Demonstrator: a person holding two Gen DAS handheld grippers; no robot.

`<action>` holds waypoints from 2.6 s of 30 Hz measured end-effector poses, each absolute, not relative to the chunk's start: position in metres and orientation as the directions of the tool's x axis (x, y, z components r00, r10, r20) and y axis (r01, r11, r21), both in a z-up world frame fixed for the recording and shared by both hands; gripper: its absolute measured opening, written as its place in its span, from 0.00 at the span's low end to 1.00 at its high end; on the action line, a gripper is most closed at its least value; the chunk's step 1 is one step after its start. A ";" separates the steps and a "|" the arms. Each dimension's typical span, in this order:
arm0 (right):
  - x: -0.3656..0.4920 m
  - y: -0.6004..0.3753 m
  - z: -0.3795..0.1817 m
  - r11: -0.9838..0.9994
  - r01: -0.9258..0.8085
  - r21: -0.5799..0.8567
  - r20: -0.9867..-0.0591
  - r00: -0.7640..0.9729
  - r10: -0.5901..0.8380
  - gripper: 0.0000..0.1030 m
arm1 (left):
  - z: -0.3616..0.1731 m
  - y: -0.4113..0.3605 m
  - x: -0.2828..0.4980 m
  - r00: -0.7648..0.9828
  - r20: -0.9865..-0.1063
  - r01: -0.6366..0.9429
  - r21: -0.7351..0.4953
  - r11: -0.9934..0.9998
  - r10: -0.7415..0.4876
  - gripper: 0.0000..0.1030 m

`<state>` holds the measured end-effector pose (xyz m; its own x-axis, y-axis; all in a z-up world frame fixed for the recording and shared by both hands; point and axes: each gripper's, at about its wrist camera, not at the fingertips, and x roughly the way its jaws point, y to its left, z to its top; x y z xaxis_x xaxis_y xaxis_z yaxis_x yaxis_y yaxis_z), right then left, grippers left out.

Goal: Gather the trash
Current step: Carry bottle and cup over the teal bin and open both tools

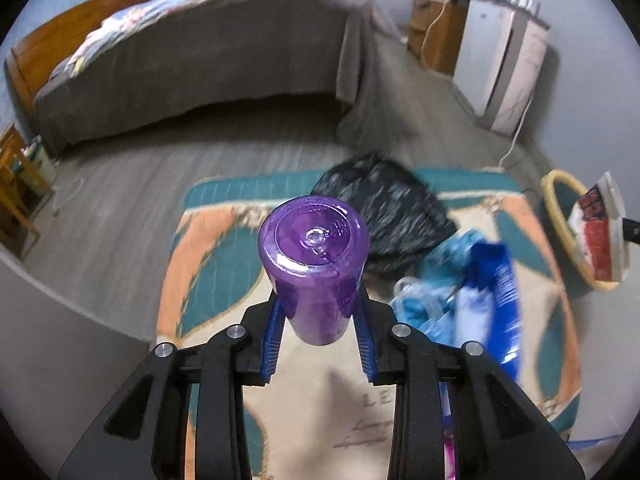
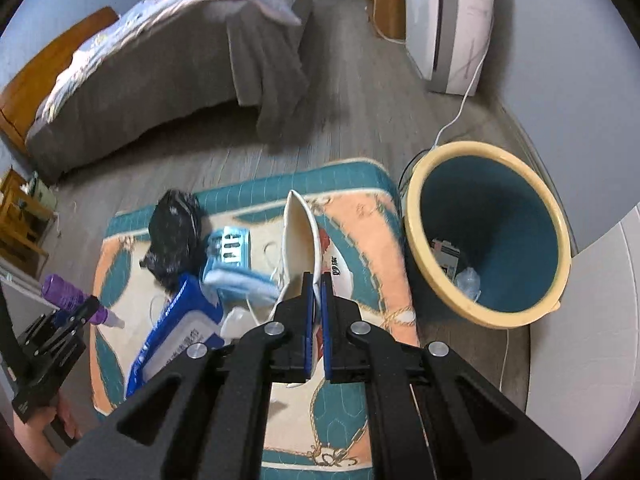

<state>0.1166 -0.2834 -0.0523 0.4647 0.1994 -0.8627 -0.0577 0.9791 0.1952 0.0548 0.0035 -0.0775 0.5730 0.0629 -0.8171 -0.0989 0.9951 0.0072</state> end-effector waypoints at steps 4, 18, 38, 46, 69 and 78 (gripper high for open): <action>0.117 -0.291 -0.043 0.979 -0.055 0.197 -0.845 0.498 0.198 0.03 | -0.059 -0.007 0.052 0.625 -0.779 -0.065 0.004 0.998 0.044 0.32; 0.126 -0.315 -0.026 0.979 -0.035 0.201 -0.809 0.557 0.187 0.03 | -0.018 -0.044 0.054 0.712 -0.701 0.049 -0.013 0.999 -0.043 0.32; 0.143 -0.398 -0.044 0.989 0.107 0.105 -0.831 0.556 0.028 0.03 | 0.002 -0.176 0.095 0.670 -0.716 0.319 0.036 0.947 -0.198 0.32; 0.152 -0.438 -0.072 0.971 0.224 0.085 -0.862 0.505 -0.040 0.03 | -0.004 -0.228 0.103 0.628 -0.733 0.421 0.040 0.906 -0.259 0.32; 0.156 -0.523 -0.112 0.879 0.420 0.226 -0.864 0.504 -0.018 0.03 | -0.059 -0.344 0.164 0.474 -0.792 0.622 -0.007 0.783 -0.384 0.33; 0.163 -0.525 -0.118 0.873 0.419 0.251 -0.865 0.501 0.008 0.03 | -0.065 -0.363 0.185 0.486 -0.792 0.635 0.028 0.772 -0.371 0.33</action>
